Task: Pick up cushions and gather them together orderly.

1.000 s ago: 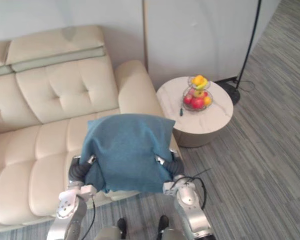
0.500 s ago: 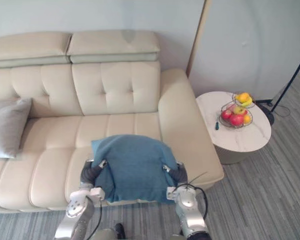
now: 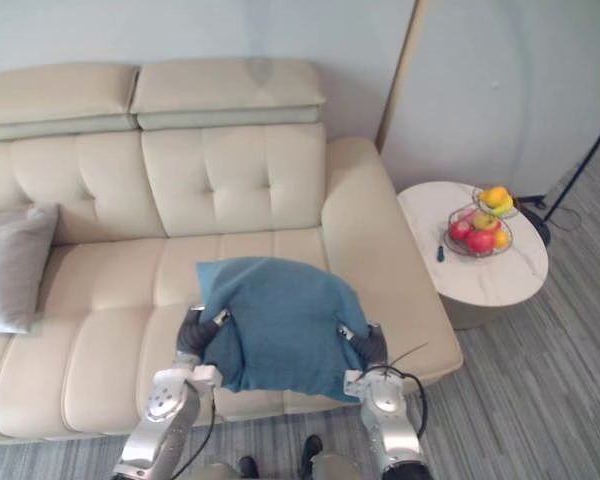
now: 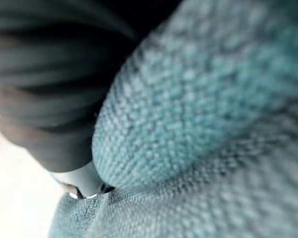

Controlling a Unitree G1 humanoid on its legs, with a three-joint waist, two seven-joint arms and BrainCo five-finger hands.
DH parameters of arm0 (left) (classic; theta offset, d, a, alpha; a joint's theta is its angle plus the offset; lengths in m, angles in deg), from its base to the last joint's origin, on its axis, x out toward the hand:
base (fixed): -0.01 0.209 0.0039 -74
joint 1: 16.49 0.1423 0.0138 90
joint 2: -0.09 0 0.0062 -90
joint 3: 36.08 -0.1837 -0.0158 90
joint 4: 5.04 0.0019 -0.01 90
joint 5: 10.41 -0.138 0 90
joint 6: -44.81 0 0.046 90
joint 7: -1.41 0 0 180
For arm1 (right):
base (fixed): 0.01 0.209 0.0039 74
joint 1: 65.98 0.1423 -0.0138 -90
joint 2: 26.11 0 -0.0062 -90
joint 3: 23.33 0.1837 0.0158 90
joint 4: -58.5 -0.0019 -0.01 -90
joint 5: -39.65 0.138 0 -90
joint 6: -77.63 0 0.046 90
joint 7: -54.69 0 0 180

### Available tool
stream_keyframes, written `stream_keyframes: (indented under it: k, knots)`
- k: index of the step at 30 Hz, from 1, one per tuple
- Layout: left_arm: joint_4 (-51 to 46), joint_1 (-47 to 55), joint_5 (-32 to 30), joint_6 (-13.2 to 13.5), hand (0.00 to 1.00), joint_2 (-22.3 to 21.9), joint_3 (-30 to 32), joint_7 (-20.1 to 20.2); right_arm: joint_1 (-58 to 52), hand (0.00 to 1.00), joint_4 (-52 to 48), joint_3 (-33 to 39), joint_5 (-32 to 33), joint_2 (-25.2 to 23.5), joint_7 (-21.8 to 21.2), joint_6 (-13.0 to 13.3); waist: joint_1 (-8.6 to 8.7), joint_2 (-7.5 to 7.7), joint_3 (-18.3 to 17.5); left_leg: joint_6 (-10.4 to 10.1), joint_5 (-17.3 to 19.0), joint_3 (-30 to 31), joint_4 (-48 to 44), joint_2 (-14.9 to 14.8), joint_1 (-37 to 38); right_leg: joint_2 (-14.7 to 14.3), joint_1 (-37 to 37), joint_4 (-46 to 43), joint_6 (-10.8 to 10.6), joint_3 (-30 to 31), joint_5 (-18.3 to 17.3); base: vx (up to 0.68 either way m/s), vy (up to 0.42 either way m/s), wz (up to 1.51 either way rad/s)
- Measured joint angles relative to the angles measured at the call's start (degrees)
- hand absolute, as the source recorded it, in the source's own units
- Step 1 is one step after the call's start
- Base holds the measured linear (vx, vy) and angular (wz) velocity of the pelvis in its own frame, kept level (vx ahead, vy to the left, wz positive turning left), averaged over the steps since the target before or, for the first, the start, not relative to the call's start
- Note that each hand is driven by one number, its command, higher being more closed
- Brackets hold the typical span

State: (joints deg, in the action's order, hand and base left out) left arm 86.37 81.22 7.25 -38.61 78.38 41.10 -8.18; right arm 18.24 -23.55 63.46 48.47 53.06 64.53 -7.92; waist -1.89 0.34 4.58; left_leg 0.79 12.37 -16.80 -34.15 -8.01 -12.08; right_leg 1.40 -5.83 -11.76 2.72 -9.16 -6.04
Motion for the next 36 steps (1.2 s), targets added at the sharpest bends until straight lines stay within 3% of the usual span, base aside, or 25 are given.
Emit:
stream_keyframes:
  k: [1,3,4,6,8,11,17,21,26,29,32,33,36]
  knots:
    - [-0.54,-0.03,0.0,0.02,1.0,-0.17,0.07,0.0,0.05,1.0,-0.93,0.11,-0.05,0.02,0.09,0.08,-0.12,-0.22,-0.13,0.49,0.29,0.04,0.14,-1.18,-0.28,-0.33,-0.03,0.12,0.0,0.23,0.0,0.04,0.058,-0.24]
    - [-2.33,-0.1,-0.03,0.22,1.0,-1.35,0.23,0.15,0.12,1.0,-2.73,0.42,-0.1,0.1,0.46,0.25,-0.12,-0.97,-0.57,0.62,-1.12,0.7,8.83,-4.74,0.39,-0.8,-0.27,0.49,-0.38,0.27,0.04,0.03,0.152,-0.08]
    - [-2.54,-0.35,-0.13,0.34,1.0,-1.76,0.16,0.47,0.13,1.0,-2.75,0.76,-0.27,0.08,0.58,0.37,0.0,-1.06,-0.7,-2.61,-2.6,2.05,14.17,-4.52,1.98,-0.48,-0.38,0.54,-1.18,0.53,0.12,0.04,0.182,-0.04]
    - [-2.54,-0.26,-0.16,0.35,1.0,-1.53,0.09,0.68,-0.01,1.0,-2.75,0.79,-0.57,-0.25,0.8,0.36,0.03,-0.51,-1.35,-5.8,-4.05,1.7,18.13,-3.02,3.39,0.27,-0.88,1.07,-2.42,1.58,0.57,0.03,0.162,-0.09]
    - [-2.43,-0.18,-0.31,0.37,1.0,-0.32,-0.67,0.7,0.02,1.0,-2.57,0.81,-2.05,-0.59,1.15,0.34,0.31,0.7,-2.36,-4.93,-7.19,0.12,25.07,0.71,5.78,2.54,-0.66,4.67,-4.53,3.24,2.49,0.04,0.194,-0.09]
    - [-2.38,-0.05,-0.61,0.36,1.0,1.35,-2.04,0.7,0.17,1.0,-1.08,0.75,-2.7,-0.42,1.46,0.21,0.44,0.43,-2.31,-3.72,-8.89,-0.33,29.48,3.62,8.01,4.28,1.48,8.96,-6.17,3.68,4.64,0.04,0.184,-0.02]
    - [-2.38,-0.83,-0.69,0.39,1.0,4.26,-2.72,-0.41,5.14,1.0,4.45,-0.49,-4.66,0.12,2.05,-0.16,0.34,0.28,-2.16,-2.87,-9.44,-0.16,30.11,5.32,5.93,5.4,-0.01,12.22,-6.69,4.91,7.24,-0.01,0.077,-0.09]
    - [-1.8,-6.25,-2.02,0.39,1.0,5.66,-1.97,-3.13,12.61,1.0,6.66,-1.94,-8.12,1.71,4.21,-0.43,-0.23,0.04,0.33,-2.02,-10.91,-0.41,30.19,5.33,1.38,5.29,-5.01,11.92,-6.42,5.87,9.14,-0.13,0.015,-0.08]
    - [1.4,-22.22,-7.58,0.39,1.0,6.81,0.87,-10.41,26.16,1.0,7.17,-1.76,-11.41,1.56,10.1,-1.17,-1.84,0.19,4.75,-1.81,-13.59,-0.54,30.0,4.65,-7.67,4.8,-14.6,10.81,-6.0,6.5,12.04,-0.16,-0.023,-0.03]
    - [5.68,-32.14,-8.08,0.41,1.0,8.22,1.33,-14.09,33.73,1.0,8.01,-0.61,-11.46,1.53,13.36,-1.62,-2.32,0.1,5.34,-2.11,-15.36,0.19,30.95,4.38,-10.92,4.56,-18.23,10.23,-5.61,5.89,12.67,-0.08,-0.038,0.09]
    - [11.51,-42.54,-8.64,0.42,1.0,8.84,2.7,-16.32,42.43,1.0,11.63,2.15,-11.62,1.65,15.51,-1.61,-2.38,-0.23,6.14,-2.22,-17.96,1.31,33.31,4.52,-12.99,4.41,-20.89,10.08,-5.24,4.84,13.13,-0.06,-0.041,0.2]
    - [15.87,-51.61,-8.68,0.53,1.0,9.63,3.09,-18.36,50.24,1.0,14.7,4.53,-11.78,1.62,17.93,-1.57,-2.33,-0.66,7.95,-2.38,-20.22,2.37,35.71,4.55,-14.12,4.1,-22.49,10.13,-4.8,3.72,13.58,-0.04,-0.022,0.26]
    - [20.28,-60.49,-8.85,0.75,1.0,11.02,4.84,-19.39,58.17,1.0,17.39,6.35,-12.52,1.61,19.98,-1.5,-2.33,-1.01,10.11,-2.74,-22.5,3.24,38.45,4.44,-15.39,3.63,-24.52,10.57,-4.38,2.99,14.11,-0.03,-0.022,0.13]
